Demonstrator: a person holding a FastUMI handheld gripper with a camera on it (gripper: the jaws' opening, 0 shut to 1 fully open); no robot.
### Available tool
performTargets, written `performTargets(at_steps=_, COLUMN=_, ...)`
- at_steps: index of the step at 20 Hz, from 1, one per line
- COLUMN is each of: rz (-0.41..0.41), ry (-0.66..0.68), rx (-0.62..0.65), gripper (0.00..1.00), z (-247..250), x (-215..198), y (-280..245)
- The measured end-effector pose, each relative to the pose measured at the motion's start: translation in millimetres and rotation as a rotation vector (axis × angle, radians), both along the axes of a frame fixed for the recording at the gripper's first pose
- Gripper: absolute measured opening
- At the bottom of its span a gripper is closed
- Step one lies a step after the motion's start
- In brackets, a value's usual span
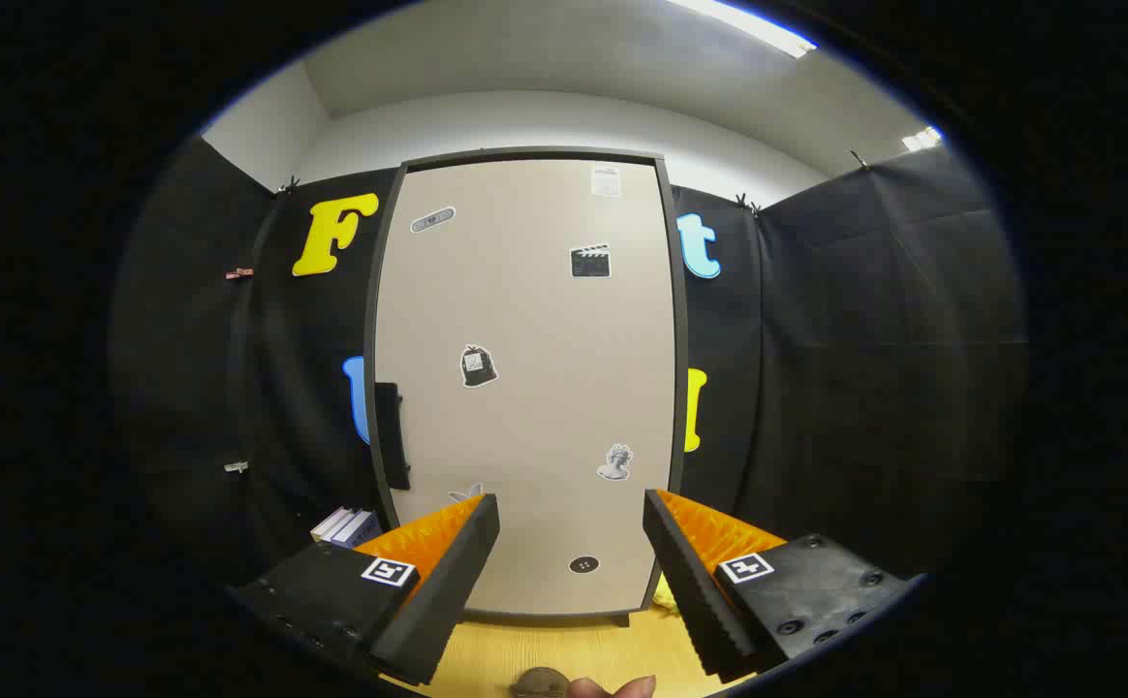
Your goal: Open the shoe cabinet door, grab the shoes and put them into the shoe cabinet, then close the shoe cabinet door.
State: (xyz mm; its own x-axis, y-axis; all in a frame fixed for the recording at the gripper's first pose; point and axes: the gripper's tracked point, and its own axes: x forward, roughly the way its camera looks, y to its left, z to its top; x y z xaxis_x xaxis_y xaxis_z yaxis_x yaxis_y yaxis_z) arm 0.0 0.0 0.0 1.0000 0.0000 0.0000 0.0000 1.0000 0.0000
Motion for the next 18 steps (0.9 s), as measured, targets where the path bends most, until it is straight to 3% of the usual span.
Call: performTargets(at_steps=18, rz=0.012, ry=-0.002, rx=0.010, gripper=0.98, z=5.1, x=-7.8, y=0.5)
